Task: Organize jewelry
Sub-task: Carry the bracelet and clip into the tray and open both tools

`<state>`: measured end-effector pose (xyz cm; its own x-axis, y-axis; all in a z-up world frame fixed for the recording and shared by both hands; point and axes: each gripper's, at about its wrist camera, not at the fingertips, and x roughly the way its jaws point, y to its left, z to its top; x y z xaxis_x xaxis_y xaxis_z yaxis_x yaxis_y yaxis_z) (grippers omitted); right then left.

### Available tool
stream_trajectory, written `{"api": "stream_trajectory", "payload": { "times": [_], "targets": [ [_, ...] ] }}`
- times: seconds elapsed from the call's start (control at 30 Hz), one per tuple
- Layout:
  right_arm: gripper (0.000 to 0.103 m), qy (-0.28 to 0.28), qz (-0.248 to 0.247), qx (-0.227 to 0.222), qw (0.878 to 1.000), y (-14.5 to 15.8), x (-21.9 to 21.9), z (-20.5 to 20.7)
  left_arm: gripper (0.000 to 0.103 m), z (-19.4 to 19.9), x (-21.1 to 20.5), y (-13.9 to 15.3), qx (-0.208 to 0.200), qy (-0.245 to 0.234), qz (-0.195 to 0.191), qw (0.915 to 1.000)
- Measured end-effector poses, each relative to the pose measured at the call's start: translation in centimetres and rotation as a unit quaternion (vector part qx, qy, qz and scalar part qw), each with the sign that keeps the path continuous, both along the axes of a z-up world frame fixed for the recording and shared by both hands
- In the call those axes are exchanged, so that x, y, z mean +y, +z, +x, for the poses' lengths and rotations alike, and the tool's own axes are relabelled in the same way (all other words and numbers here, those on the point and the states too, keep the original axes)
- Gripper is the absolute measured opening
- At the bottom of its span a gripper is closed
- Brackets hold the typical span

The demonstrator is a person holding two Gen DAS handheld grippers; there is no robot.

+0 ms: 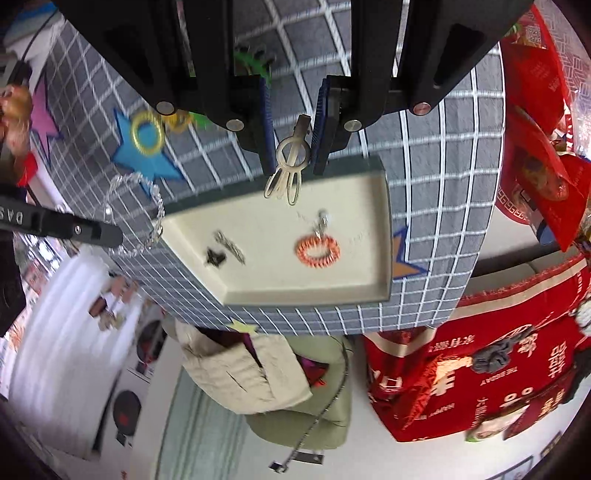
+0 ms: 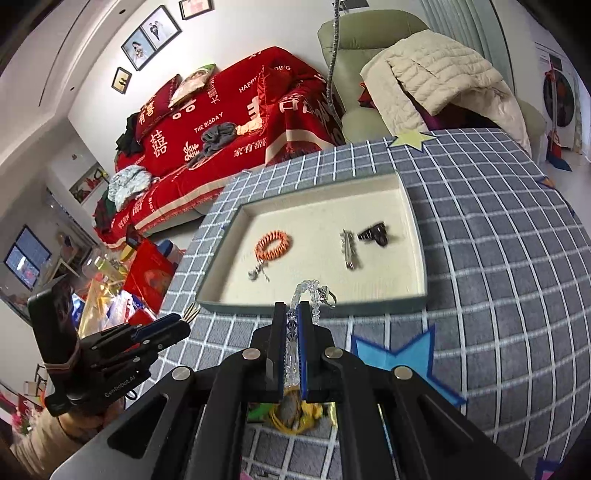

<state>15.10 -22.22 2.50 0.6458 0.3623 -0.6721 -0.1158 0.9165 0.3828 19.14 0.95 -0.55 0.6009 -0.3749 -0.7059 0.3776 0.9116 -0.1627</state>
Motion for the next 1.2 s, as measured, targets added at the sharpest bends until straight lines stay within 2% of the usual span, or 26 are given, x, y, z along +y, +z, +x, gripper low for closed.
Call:
{"api": "stream_trajectory", "payload": {
  "times": [0.4, 0.7, 0.93, 1.2],
  "targets": [
    [0.006, 0.017, 0.007, 0.006, 1.000, -0.6, 1.6, 6.4, 0.040, 6.2, -2.2, -0.8, 0.001, 0.042, 0.003, 0.9991],
    [0.006, 0.017, 0.009, 0.038, 0.999, -3.9, 2.6, 10.8, 0.040, 9.7, -3.0, -3.1, 0.017, 0.069, 0.027, 0.9971],
    [0.006, -0.002, -0.018, 0.061, 0.998, -6.8, 2.1, 12.6, 0.040, 11.0, -3.8, -4.8, 0.029, 0.070, 0.054, 0.9957],
    [0.006, -0.024, -0.043, 0.078, 0.996, -8.5, 0.6, 12.9, 0.040, 11.0, -5.0, -5.9, 0.031, 0.062, 0.078, 0.9945]
  ]
}}
